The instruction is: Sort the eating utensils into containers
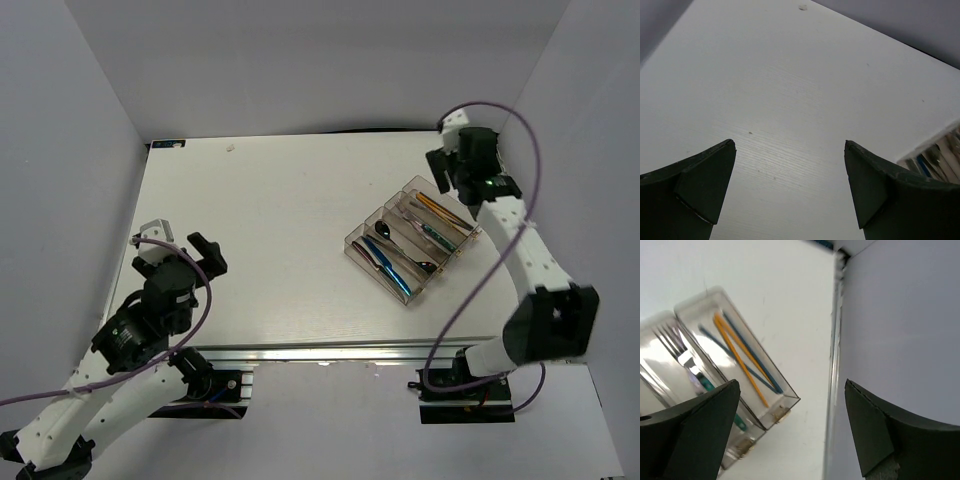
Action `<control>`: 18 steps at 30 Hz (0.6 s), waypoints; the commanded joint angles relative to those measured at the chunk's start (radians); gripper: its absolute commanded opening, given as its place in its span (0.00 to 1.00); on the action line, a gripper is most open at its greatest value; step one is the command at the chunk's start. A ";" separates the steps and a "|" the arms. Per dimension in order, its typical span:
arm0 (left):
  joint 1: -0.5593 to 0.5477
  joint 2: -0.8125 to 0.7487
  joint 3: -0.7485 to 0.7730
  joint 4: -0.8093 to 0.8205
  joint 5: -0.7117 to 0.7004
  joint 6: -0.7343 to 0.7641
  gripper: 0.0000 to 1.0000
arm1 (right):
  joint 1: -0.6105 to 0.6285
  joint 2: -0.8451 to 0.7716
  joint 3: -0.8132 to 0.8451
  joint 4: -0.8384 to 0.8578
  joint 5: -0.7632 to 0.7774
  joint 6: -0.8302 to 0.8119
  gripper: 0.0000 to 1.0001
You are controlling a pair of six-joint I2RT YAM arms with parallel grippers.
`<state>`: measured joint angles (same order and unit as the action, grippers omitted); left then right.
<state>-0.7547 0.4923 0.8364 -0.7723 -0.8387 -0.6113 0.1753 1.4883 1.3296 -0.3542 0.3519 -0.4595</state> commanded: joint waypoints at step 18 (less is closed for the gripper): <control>0.367 0.395 0.451 -0.059 -0.189 0.179 0.98 | 0.004 -0.835 -0.044 -0.440 -0.111 0.555 0.89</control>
<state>-0.3904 0.9531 1.2331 -0.8165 -0.9890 -0.5179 0.1741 0.6785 1.2575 -0.7170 0.2649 0.0769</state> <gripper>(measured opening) 0.981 0.894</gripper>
